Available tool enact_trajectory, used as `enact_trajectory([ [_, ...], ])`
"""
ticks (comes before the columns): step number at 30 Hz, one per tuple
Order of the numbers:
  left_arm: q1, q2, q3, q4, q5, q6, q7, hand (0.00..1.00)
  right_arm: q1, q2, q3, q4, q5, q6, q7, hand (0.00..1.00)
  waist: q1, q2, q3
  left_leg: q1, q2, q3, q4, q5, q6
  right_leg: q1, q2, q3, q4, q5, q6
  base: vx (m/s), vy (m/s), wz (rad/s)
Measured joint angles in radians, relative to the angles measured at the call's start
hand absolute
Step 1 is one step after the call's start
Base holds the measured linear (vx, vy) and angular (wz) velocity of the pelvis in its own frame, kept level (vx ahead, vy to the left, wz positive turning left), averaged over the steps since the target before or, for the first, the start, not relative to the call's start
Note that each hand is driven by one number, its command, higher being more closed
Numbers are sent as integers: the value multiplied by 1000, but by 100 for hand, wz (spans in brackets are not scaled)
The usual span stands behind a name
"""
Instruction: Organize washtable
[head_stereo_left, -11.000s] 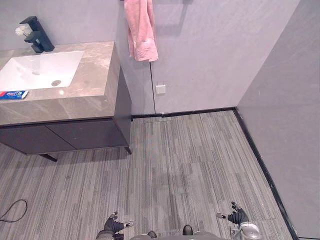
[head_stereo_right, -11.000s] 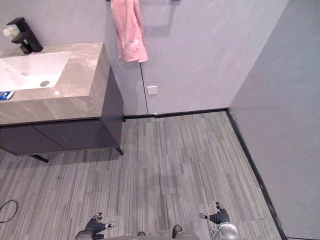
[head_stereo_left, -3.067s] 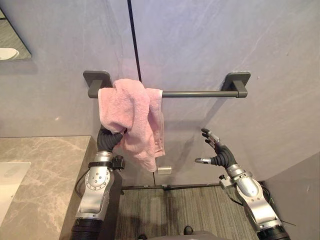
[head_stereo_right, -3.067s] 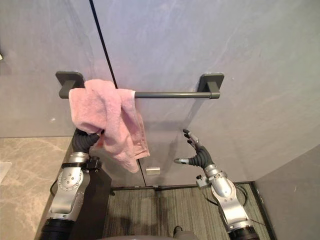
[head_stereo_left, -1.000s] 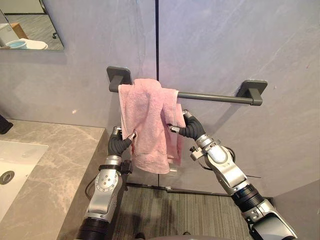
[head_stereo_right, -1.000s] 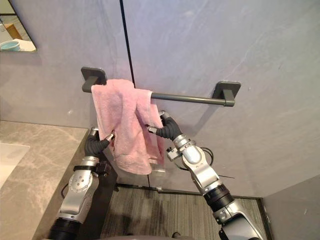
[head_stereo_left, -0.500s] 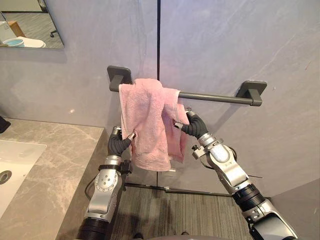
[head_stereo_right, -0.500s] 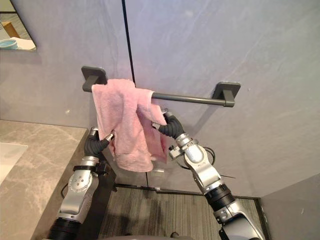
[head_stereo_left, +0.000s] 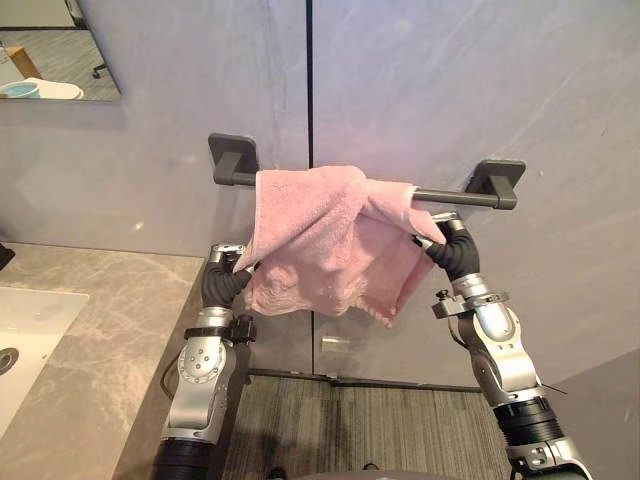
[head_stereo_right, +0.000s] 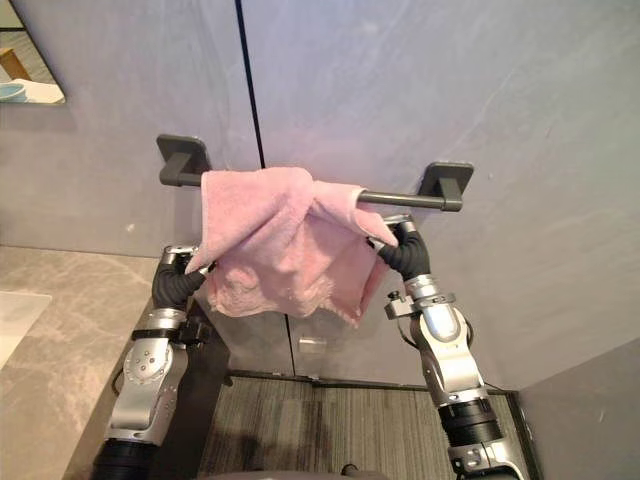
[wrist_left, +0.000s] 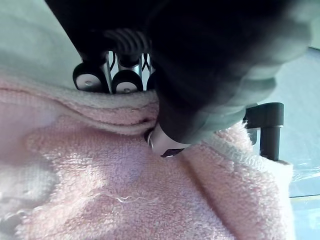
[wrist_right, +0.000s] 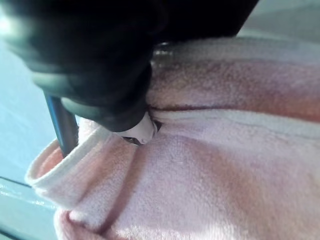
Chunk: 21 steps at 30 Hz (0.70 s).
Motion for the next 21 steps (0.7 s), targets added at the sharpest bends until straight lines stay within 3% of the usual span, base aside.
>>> enact_trajectory([
  [10,0,-25,3,-23,-23,-3,-20,100,22,26,-75,-14,48,0,17,100,-4,17,11,1,1,10,1,-3,-4,1,2,4,-5,0,0,0,0,0],
  [21,-1,-68,42,-23,-100,-3,-21,100,47,73,-78,-11,75,0,19,100,-5,24,35,6,1,11,1,-10,-4,4,2,9,-6,-1,1,-3,0,-2],
])
